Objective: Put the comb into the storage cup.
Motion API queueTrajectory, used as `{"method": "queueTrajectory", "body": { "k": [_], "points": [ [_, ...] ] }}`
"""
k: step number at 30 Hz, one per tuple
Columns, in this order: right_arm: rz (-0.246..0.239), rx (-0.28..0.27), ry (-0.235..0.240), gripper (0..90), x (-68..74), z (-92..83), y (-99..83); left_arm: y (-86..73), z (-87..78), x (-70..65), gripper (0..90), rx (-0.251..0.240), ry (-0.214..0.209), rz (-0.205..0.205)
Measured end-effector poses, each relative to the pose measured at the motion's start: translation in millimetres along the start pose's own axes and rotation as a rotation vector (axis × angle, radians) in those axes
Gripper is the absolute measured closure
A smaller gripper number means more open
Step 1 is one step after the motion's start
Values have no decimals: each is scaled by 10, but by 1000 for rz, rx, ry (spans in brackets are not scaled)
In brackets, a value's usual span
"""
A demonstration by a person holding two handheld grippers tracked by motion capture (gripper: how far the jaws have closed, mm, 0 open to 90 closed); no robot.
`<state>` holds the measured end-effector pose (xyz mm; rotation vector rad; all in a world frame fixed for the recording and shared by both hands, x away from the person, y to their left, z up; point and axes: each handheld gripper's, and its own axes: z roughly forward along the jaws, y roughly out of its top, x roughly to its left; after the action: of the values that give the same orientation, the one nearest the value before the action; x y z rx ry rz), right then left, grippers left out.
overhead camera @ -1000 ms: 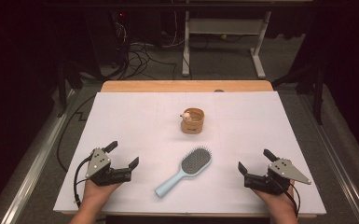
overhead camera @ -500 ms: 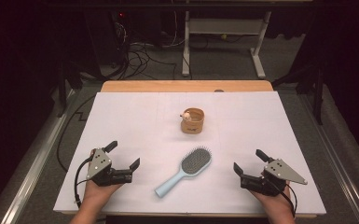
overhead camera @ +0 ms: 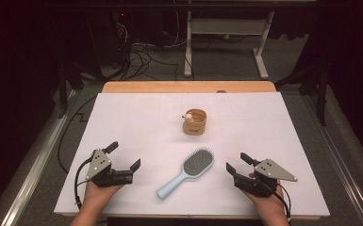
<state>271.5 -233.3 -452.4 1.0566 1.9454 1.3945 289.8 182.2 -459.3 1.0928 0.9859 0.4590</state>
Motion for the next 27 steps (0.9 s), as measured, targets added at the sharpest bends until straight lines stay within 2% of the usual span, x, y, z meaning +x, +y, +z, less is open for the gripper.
{"method": "queueTrajectory", "body": {
  "k": [2,4,5,6,9,10,12,18,19,20,21,22,24,27],
  "points": [
    [-3,20,46,446,71,56,20,-5,2,-1,2,3,0,2],
    [-10,31,63,465,125,100,27,-8,3,-7,2,-2,-3,2],
    [-9,40,76,503,153,120,33,-9,2,-8,2,-2,-3,3],
    [-9,40,76,503,153,120,33,-9,2,-8,2,-2,-3,3],
    [-20,44,117,581,250,172,62,-4,0,-1,2,-3,1,0],
    [-7,43,164,632,311,207,79,-3,-1,-3,2,-5,1,-1],
    [-7,43,176,646,338,222,84,-5,-1,-5,2,-6,-1,-2],
    [-25,66,253,806,578,363,111,-14,6,-6,2,-1,-3,-2],
    [-24,75,271,862,653,412,115,-13,6,-4,2,0,-2,-2],
    [-24,75,271,862,653,412,115,-12,5,-3,2,0,0,-4],
    [-28,80,286,900,725,463,121,-10,4,0,2,1,1,-4],
    [-28,80,286,900,725,463,121,-8,4,2,2,0,0,-4],
    [-27,98,305,900,840,548,123,-5,0,2,2,-2,-2,-6],
    [-31,114,324,900,915,605,122,-3,-2,5,2,-4,0,-8]
  ]
}}
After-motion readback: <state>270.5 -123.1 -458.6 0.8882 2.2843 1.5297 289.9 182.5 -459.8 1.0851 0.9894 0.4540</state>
